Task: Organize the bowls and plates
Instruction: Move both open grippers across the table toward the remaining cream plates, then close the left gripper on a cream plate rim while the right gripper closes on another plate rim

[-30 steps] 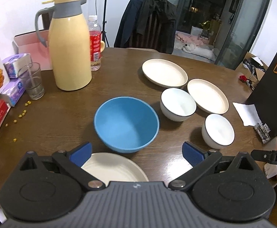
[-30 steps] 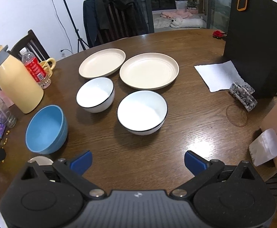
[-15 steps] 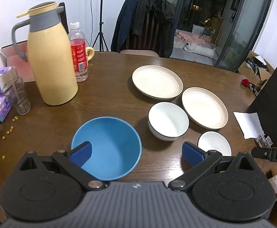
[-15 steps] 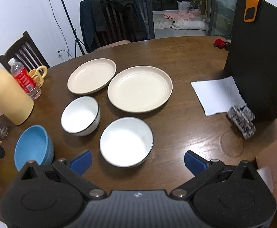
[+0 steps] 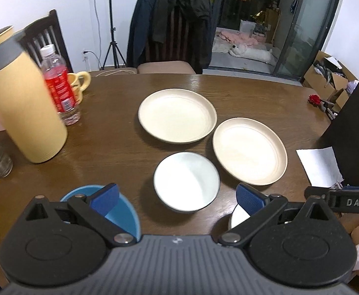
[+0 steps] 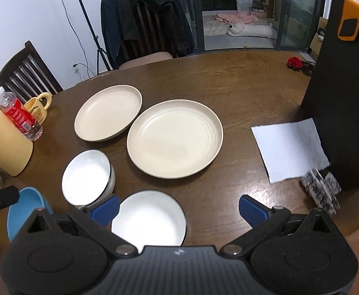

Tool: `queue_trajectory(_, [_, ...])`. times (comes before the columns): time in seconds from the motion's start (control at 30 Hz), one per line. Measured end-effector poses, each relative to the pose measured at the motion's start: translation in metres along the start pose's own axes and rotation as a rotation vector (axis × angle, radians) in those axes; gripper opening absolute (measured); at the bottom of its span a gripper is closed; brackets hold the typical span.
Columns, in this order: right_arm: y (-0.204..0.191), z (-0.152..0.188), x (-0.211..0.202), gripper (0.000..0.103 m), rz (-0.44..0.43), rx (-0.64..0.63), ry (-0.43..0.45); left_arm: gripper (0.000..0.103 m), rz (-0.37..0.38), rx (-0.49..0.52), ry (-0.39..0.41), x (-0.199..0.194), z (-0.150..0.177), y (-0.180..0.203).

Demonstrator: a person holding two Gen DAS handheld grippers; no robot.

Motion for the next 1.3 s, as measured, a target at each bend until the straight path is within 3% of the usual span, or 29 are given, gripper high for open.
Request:
queue_trajectory(0.53, [0.043,-0.05,0.045,0.103,0.016,0.049,-0.003,0.103,-0.04,0.032,-0.057,0.065,-0.045,0.05])
queue_trajectory(0.93, [0.066,-0.07,0.086,0.102,0.024,0.078,-0.039,0.103,-0.054,0.022,-0.107,0.119,-0.068,0.064])
queue_trajectory(1.17, [0.078,-0.08,0.115,0.096,0.028,0.107,-0.069,0.102,-0.06,-0.012,-0.163,0.158,-0.077,0.068])
queue_trajectory(1.3, [0.084,-0.083,0.131,0.086,0.021,0.122,-0.091,0.101,-0.064,-0.023,-0.191,0.177,-0.079,0.071])
Point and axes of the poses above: each gripper's, at about its wrist camera, not at the fingertips, and x roughly the way its jaws point, y to its right, z to its underside, the point moved 2 cm from there along x, roughly the way its jaws point, and after that the axes turned 2 degrees about x, right-handed, at the moved point
